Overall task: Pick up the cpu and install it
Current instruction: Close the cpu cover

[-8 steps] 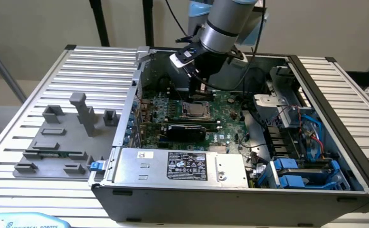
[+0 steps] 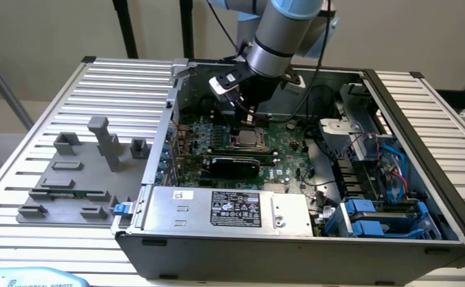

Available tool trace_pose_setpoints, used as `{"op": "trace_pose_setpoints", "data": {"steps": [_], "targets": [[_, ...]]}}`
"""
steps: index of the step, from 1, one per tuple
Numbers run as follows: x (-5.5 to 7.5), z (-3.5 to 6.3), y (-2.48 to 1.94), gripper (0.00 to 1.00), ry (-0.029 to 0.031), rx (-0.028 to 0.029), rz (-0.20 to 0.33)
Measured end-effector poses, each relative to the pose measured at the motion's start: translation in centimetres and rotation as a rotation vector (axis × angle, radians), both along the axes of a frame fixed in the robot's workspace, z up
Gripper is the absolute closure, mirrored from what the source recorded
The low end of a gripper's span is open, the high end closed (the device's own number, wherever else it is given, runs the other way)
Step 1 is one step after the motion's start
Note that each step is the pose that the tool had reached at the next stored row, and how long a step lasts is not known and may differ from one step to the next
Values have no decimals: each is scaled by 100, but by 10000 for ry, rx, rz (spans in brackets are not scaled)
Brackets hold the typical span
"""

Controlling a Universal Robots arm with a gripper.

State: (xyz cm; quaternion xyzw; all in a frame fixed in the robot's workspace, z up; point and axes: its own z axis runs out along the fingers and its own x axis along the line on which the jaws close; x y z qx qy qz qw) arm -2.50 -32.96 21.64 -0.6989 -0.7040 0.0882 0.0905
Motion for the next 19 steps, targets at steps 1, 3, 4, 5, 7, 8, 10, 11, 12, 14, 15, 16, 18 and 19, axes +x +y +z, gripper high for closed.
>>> {"op": "trace_pose_setpoints", "data": {"steps": [1, 3, 4, 5, 7, 8, 10, 11, 12, 14, 15, 16, 18, 19], "targets": [[-4, -18, 0, 89, 0, 1, -20], [-8, -54, 0, 89, 0, 0, -56], [-9, -72, 0, 89, 0, 1, -72], [-11, -91, 0, 89, 0, 3, -88], [-13, -124, 0, 89, 0, 6, -111], [-14, -140, 0, 89, 0, 8, -121], [-16, -158, 0, 89, 0, 9, -138], [-16, -159, 0, 89, 0, 11, -146], [-17, -159, 0, 89, 1, 12, -150], [-18, -147, 0, 89, 6, 27, -155], [-18, -123, -1, 89, 14, 36, -157], [-20, -96, -3, 89, 19, 42, -158], [-33, -34, -7, 89, 21, 55, -156], [-51, -2, -9, 89, 21, 68, -156]]}}
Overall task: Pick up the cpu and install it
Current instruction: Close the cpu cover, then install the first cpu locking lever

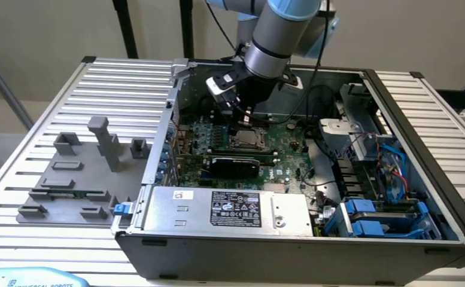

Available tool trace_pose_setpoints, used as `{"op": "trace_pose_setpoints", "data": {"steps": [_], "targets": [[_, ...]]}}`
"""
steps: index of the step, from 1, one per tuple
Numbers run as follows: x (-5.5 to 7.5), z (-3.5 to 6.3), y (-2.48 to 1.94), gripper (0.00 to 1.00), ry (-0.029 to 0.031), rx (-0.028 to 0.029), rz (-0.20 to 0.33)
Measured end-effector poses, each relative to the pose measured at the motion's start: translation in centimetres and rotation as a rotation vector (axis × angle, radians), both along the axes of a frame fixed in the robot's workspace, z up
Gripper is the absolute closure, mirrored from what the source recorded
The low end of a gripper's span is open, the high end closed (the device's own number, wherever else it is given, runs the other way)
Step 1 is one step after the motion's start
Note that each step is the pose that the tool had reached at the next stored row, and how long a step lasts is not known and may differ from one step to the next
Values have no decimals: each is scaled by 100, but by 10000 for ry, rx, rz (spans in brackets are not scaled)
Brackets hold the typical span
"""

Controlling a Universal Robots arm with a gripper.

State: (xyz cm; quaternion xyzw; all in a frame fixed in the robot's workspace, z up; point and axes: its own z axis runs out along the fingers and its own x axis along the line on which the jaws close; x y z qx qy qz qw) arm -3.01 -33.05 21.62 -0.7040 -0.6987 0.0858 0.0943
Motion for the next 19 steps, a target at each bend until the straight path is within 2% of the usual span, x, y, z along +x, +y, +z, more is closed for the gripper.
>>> {"op": "trace_pose_setpoints", "data": {"steps": [2, 6, 8, 15, 19], "targets": [[-51, 53, -5, 89, 0, 35, 1], [-178, 125, -10, 89, -1, 160, 0], [-235, 138, -10, 89, 0, 184, -6], [-411, 147, -10, 89, -1, 198, -126], [-433, 148, -10, 89, -5, 196, -563]]}}
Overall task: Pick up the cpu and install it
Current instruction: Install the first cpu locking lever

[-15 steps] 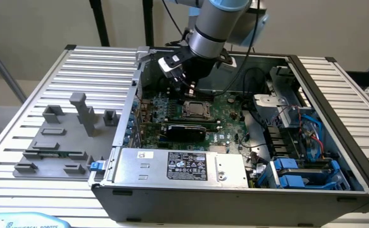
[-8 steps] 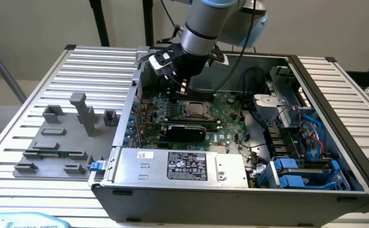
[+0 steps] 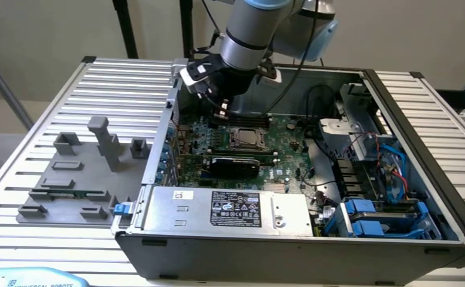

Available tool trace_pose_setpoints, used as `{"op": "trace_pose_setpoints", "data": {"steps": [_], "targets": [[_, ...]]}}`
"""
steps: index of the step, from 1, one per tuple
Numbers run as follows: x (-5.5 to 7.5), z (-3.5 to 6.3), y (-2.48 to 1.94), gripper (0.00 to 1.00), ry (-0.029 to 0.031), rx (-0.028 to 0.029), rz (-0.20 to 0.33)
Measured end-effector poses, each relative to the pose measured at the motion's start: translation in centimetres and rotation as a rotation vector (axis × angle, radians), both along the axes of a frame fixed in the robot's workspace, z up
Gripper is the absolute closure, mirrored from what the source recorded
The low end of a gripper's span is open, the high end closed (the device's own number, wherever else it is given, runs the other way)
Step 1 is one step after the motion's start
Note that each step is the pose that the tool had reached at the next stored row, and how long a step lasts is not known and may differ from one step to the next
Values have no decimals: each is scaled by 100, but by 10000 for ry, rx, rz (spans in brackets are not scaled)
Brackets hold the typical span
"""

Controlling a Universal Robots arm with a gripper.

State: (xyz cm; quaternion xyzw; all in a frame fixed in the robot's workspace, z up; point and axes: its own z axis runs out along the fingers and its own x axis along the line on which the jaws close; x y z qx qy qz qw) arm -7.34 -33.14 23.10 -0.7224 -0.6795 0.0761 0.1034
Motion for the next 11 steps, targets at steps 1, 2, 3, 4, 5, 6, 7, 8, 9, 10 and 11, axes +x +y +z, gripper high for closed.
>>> {"op": "trace_pose_setpoints", "data": {"steps": [1, 2, 3, 4, 5, 6, 7, 8, 9, 10, 11], "targets": [[0, -1, 0, 89, -1, 2, -158], [0, -1, 0, 89, -1, 2, -331], [-1, -2, 0, 89, 0, 1, -506], [-1, -2, 0, 89, 0, 0, -682], [-1, -3, 0, 89, -1, 1, -857], [0, -3, 0, 89, -1, 2, -1038], [-1, -4, 0, 89, -1, 1, -1215], [-1, -4, 0, 89, -1, 1, -1405], [-1, -5, 0, 89, -1, 0, -1578], [-1, -5, 0, 89, -1, 2, -1743], [-1, -5, 0, 89, 0, 4, -1901]]}}
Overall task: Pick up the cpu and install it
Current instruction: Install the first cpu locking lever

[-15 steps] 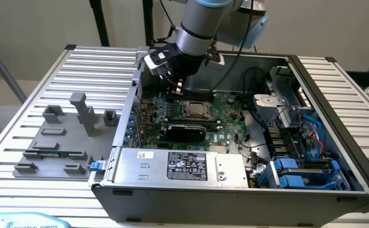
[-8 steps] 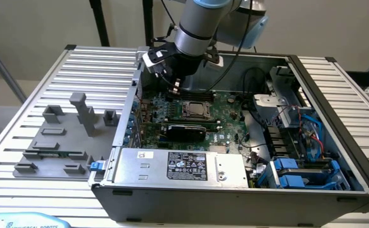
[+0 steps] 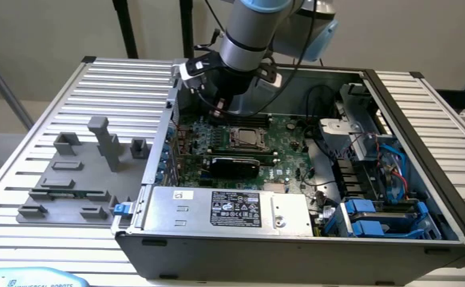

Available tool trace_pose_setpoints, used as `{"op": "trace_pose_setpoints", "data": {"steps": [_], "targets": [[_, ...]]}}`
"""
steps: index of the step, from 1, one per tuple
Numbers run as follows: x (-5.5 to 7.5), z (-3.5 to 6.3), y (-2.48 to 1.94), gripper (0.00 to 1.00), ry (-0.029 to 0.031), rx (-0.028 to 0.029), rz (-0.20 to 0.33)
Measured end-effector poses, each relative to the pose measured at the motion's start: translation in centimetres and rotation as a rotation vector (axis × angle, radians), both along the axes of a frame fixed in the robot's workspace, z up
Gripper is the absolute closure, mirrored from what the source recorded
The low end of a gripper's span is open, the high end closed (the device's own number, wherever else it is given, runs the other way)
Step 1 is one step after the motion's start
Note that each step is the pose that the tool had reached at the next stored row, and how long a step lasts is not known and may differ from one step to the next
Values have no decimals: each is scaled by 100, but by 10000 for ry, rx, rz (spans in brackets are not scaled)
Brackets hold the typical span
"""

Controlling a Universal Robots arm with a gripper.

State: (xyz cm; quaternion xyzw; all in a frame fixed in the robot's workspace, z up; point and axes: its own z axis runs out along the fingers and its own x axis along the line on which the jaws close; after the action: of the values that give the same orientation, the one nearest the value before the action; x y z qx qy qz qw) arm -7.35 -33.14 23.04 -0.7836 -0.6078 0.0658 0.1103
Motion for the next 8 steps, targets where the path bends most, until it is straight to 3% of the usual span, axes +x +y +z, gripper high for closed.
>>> {"op": "trace_pose_setpoints", "data": {"steps": [3, 8], "targets": [[-2, 0, 0, 89, 2, 26, -414], [-10, 0, 0, 89, 21, 177, -960]]}}
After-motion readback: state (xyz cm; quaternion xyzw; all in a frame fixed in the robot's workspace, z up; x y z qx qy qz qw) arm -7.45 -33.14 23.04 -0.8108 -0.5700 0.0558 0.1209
